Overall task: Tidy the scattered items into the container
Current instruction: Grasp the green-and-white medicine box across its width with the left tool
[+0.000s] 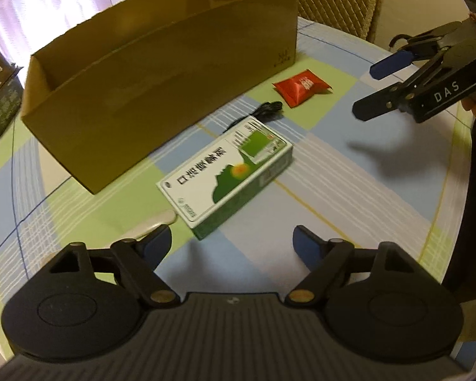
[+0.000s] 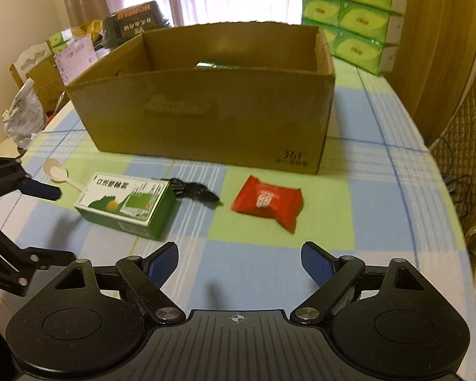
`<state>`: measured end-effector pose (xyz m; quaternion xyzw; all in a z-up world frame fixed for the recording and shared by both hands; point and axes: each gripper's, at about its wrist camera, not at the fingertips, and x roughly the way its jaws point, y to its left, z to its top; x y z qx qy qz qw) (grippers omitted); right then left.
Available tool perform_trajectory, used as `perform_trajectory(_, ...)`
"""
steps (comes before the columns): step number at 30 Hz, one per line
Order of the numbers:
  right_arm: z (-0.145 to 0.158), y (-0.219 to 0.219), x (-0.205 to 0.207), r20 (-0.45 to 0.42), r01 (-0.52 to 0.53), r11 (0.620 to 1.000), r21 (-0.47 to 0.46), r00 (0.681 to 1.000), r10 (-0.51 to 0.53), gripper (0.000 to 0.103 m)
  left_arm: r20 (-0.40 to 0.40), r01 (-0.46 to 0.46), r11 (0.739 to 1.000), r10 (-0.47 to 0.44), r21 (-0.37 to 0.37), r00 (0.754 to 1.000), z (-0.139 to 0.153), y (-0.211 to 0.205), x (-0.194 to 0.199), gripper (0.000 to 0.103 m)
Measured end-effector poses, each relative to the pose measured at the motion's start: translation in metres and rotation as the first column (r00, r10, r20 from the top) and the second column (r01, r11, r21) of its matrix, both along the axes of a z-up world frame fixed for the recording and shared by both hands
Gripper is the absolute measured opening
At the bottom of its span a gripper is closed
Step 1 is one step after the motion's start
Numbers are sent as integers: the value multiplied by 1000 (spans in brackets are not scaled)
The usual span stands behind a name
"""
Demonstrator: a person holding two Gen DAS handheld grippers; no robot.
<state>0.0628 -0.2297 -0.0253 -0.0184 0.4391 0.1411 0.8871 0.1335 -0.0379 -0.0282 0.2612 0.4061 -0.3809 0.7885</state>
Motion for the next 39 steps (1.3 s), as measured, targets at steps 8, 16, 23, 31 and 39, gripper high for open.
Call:
perform_trajectory(8,-15,16,4,-28,-47,999,23,998,48,90,-4,-23,999,23,-31,1000,-13,4,3,80)
perform_trajectory(16,-20,36,18,-17,-93,996,-6,996,93,90,-28,-4,999,3,-51,1000,-20,1,14,81)
perform_trajectory(23,-23,32,23,-19,-74,997,-17,997,74,90,-87,71,993,-79,-92,993,-17,-9,-1,82)
perform_trajectory(31,-25,14,18,-37,-24,999,-25,999,23,90,-51,83,992,-88,-93,995,-7,-11,-4,82)
perform_trajectory(39,-28,9,18,-45,-5,1000,-18,999,4,90,-45,62,994,-66,-87,997,-11,-26,28,82)
